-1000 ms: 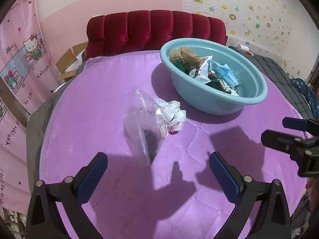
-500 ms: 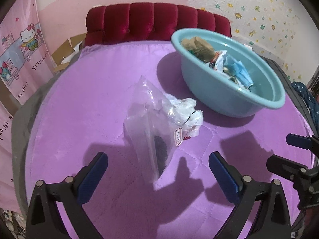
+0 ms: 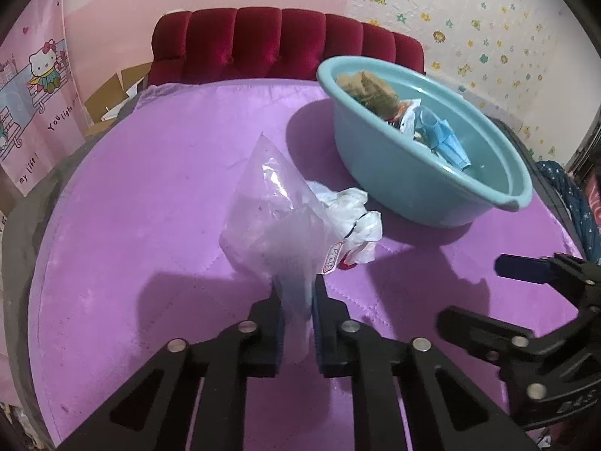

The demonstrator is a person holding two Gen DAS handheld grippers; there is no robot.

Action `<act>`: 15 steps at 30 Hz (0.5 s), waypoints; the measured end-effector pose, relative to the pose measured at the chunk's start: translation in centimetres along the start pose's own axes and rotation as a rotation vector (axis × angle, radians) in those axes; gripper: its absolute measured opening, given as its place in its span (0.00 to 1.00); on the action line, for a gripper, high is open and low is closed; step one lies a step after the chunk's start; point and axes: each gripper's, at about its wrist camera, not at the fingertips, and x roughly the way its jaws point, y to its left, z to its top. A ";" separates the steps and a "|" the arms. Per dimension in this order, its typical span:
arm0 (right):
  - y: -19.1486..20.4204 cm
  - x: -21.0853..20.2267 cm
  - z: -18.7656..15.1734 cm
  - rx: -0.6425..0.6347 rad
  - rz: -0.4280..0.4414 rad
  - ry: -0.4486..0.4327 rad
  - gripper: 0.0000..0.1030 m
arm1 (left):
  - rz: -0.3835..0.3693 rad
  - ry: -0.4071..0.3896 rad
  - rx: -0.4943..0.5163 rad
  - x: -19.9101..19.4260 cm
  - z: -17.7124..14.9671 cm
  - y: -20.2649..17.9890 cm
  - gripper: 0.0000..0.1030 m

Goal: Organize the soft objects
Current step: 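Grasp the clear plastic bag with the left tool while the right tool grasps the white tissue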

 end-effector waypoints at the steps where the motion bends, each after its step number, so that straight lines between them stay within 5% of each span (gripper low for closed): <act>1: 0.1 0.1 0.2 0.000 0.006 0.000 1.00 | 0.006 -0.003 0.004 -0.1 0.0 0.0 0.12; 7: 1.5 1.3 1.4 -0.020 0.026 -0.011 0.97 | 0.019 -0.028 -0.025 -0.9 0.1 1.3 0.12; 15: 2.6 3.7 2.4 -0.034 0.029 -0.008 0.73 | 0.042 -0.049 -0.033 -0.7 0.1 1.7 0.12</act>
